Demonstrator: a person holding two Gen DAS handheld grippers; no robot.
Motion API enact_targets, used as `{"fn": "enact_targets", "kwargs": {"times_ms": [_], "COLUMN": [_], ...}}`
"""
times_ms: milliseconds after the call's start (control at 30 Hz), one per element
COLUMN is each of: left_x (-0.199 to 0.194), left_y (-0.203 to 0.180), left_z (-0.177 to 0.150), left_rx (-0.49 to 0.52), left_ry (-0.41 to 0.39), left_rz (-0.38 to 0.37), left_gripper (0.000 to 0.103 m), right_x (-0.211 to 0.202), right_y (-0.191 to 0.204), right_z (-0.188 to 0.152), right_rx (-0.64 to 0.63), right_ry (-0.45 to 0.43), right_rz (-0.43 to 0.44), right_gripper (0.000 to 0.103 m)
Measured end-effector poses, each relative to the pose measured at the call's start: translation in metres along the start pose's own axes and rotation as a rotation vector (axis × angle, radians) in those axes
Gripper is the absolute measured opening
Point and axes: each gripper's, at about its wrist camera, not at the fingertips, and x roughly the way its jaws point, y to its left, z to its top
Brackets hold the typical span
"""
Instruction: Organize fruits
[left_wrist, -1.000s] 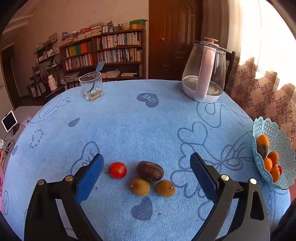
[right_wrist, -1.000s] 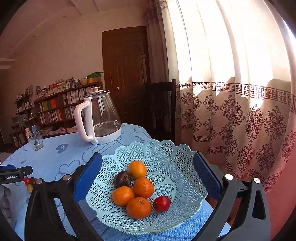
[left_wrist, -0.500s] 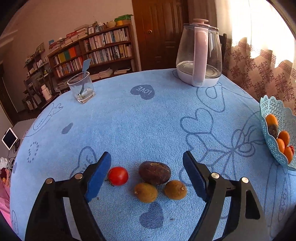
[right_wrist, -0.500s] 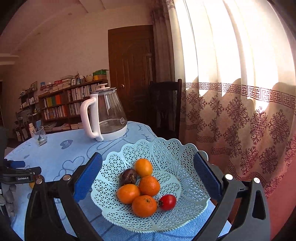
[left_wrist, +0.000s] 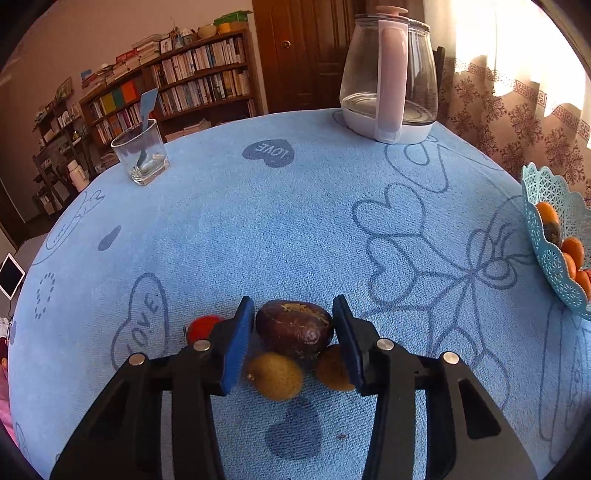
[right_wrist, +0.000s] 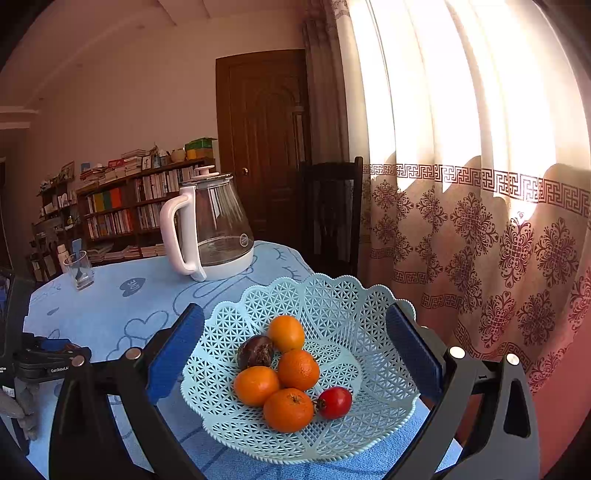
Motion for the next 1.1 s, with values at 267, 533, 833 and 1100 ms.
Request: {"fn": "enact_targets", "kwargs": {"times_ms": [267,533,833,1100], "left_x": [-0.015,-0.057,-0.095,-0.107], "left_y": [0.009,0.023,0.049,0.077], "left_z": [-0.004,-0.006,-0.022,-0.04], "left_rx": [-0.067,-0.143,-0.243,-0.316], "left_ry": [-0.015,-0.104,-0.189,-0.218], "left_rz": [-0.044,-0.075,-0.033,0.007], "left_gripper": [0.042,0.042,0.042,0.042], "right_x": [-0.001,-0.003,-0.009,-0.012], "right_y": [0.0,0.001,0.015,0.045], "right_z": [0.001,0.001,-0.002,0.002], "right_rx": [-0.002,-0.02,-0.087,-0.051], "right_ry": [-0.005,-0.018,-0.051,0.043], "right_rz": [-0.002,-0.007,-0.034,0.15], "right_gripper": [0.1,0.1,0.1,0.1]}}
